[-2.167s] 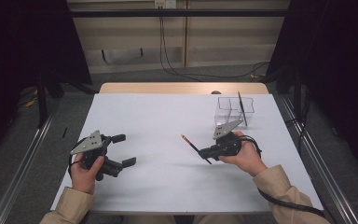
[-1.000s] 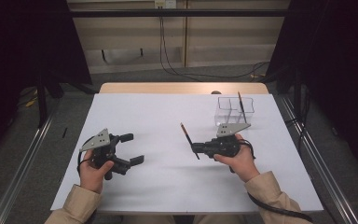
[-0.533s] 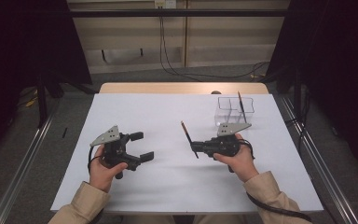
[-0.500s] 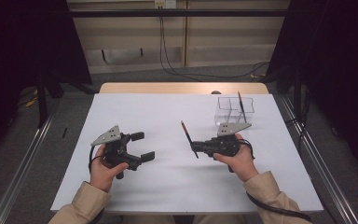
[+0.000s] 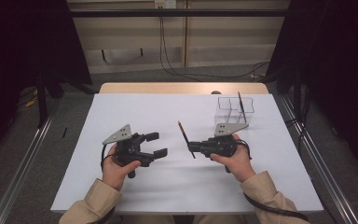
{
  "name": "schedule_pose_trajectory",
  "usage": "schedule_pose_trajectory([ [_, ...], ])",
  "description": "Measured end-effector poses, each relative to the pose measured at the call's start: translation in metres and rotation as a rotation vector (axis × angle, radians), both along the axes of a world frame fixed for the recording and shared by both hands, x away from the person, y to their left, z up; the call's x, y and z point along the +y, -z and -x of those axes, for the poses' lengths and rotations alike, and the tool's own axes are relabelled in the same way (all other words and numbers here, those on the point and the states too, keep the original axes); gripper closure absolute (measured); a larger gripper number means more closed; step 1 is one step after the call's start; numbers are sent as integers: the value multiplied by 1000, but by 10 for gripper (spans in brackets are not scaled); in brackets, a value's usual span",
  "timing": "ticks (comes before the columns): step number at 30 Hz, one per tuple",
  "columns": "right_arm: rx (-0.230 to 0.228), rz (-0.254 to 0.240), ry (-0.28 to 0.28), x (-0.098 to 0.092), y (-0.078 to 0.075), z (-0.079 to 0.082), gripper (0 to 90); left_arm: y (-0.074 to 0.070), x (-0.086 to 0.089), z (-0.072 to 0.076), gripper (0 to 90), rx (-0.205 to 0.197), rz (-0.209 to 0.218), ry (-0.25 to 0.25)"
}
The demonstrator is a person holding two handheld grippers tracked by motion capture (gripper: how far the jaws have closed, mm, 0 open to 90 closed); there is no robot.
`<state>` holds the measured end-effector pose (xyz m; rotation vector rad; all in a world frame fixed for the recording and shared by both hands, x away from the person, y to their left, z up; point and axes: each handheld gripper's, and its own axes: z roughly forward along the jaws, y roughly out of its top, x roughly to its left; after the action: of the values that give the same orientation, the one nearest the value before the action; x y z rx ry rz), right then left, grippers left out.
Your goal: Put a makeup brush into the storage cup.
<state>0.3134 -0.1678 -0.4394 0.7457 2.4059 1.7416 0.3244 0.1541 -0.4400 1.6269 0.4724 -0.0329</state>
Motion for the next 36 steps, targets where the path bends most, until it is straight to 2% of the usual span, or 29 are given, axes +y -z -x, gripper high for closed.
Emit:
schedule_pose_trajectory([
  [5, -2, -8, 1, 0, -1, 0, 855, 2, -10, -1, 279, 8, 1, 27],
  [12, -1, -17, 4, 0, -1, 0, 855, 3, -25, -2, 374, -9, 10, 51],
  [14, -2, -18, 5, 0, -1, 1, 855, 3, -28, -2, 400, 0, 32, 60],
  [24, 1, -26, 3, 1, -1, 1, 855, 5, -37, -4, 519, -4, 55, 34],
  [36, 6, -28, -3, 3, 0, 2, 855, 6, -40, -5, 550, 3, 55, 25],
])
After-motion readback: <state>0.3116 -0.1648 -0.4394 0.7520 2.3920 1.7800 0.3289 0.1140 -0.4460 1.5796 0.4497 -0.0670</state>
